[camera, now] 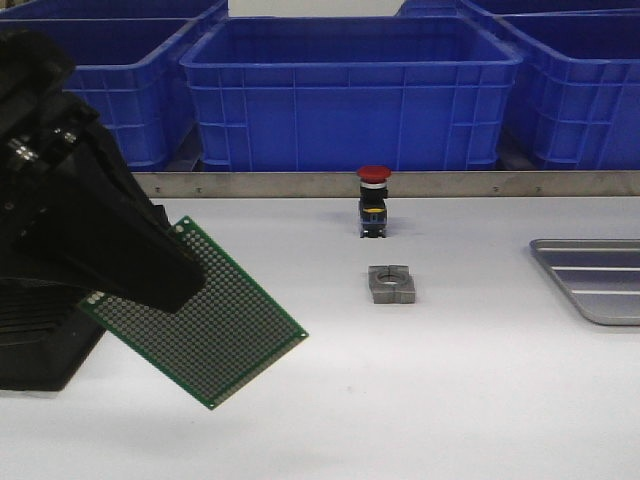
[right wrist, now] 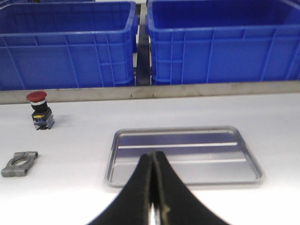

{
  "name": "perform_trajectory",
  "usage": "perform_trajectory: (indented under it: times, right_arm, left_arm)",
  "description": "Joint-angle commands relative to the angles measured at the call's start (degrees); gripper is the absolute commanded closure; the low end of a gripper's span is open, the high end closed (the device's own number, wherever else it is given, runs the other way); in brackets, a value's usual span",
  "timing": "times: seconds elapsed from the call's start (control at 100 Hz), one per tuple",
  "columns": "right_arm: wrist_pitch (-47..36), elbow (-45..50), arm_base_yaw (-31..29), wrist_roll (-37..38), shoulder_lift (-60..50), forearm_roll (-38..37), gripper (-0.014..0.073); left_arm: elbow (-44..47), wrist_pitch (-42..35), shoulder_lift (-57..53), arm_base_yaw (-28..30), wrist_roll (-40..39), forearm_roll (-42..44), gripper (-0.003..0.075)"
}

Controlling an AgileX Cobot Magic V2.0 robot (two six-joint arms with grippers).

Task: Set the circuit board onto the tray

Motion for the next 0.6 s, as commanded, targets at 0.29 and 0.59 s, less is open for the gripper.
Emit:
perform_trajectory:
  times: [0.29,0.59]
  right_arm:
    - [21.2,-20.8,-0.1,-1.1,21.0,4.9,0.0663]
    - [25.8,-31.2,1.2,-12.0,39.4,14.5,0.0568]
  left_arm:
    - [-1.5,-0.1,-1.1,-0.4,-0.7,-3.7,0.0741]
    - [-1.5,-0.1,-1.1,-0.4,-0.7,-3.7,0.0741]
